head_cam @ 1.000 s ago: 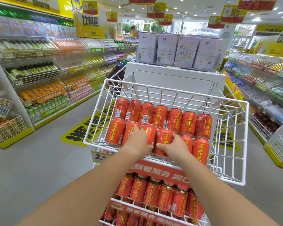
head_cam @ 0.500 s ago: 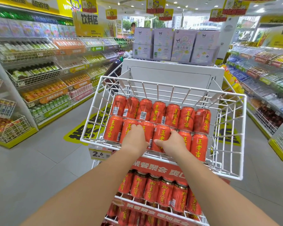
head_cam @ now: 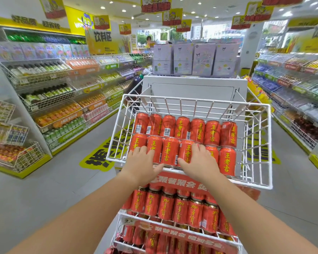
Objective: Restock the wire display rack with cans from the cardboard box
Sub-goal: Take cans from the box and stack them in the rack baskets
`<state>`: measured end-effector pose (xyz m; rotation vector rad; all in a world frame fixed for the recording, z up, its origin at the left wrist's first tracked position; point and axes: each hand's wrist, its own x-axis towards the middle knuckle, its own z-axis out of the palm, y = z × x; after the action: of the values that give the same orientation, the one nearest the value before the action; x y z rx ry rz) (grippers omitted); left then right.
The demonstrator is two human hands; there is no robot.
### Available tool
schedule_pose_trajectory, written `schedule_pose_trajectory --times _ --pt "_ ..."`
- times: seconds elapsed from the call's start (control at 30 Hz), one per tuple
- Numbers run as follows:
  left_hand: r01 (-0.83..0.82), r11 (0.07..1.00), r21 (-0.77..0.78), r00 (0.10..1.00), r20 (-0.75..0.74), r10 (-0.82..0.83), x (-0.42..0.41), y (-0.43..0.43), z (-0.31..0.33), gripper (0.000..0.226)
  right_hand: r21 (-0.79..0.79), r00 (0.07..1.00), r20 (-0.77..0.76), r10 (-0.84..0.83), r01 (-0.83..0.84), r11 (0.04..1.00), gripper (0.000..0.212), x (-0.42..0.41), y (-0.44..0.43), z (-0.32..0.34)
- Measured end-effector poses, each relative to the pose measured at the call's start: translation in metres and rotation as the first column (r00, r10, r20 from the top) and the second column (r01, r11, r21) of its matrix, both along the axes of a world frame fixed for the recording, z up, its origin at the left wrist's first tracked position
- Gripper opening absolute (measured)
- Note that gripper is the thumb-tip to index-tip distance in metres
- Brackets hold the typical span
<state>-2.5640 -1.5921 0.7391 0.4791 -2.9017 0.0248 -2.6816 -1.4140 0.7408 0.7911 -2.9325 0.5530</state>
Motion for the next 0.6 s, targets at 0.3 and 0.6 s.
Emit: schedule_pose_trajectory --times 0.3,0.6 --pt "0.126 0.991 -0.035 0.987 0.102 -0.122 0.075 -0.021 -0.021 0.098 0.192 0.988 -0.155 0.025 0.005 0.981 0.085 0.103 -0.002 -0.016" --pt "0.28 0.96 0.006 0.956 0.083 -0.28 0.154 -0.041 -0.101 0.099 0.266 0.983 -0.182 -0.003 0.052 0.963 0.084 0.189 -0.014 -0.086"
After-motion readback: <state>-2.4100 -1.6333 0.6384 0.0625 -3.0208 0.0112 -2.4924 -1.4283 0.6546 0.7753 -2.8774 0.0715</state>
